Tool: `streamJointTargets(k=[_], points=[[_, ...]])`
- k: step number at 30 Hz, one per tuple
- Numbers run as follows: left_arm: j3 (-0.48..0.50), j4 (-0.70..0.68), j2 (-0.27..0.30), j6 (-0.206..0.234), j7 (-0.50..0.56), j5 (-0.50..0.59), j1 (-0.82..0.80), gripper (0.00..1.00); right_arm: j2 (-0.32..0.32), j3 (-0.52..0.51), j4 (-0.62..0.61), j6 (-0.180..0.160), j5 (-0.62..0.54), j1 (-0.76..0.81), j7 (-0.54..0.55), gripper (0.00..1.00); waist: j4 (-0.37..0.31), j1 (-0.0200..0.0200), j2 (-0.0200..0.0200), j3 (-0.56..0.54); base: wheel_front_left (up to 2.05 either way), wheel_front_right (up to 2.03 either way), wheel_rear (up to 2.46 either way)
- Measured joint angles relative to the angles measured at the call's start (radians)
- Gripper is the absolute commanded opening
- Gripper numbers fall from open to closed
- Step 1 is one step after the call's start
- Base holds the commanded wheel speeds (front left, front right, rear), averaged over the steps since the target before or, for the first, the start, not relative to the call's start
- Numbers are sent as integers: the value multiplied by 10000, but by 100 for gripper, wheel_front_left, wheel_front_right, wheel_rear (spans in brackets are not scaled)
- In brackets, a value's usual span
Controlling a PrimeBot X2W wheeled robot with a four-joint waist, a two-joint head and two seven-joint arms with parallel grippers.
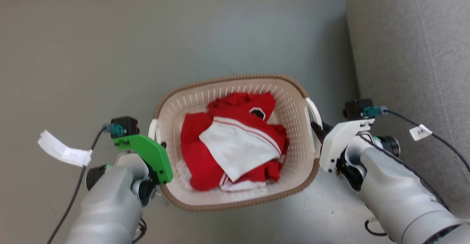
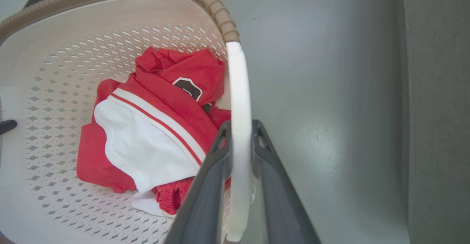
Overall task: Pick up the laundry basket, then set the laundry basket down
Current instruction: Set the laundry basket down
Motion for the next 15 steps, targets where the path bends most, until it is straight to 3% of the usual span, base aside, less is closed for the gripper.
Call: streamJointTargets(k=[15], points=[[-128, -36, 140, 127, -577, 412, -1515, 0, -71, -196, -63, -2, -6, -1231, -546, 0, 71, 0, 0, 2121, 0, 0, 0]])
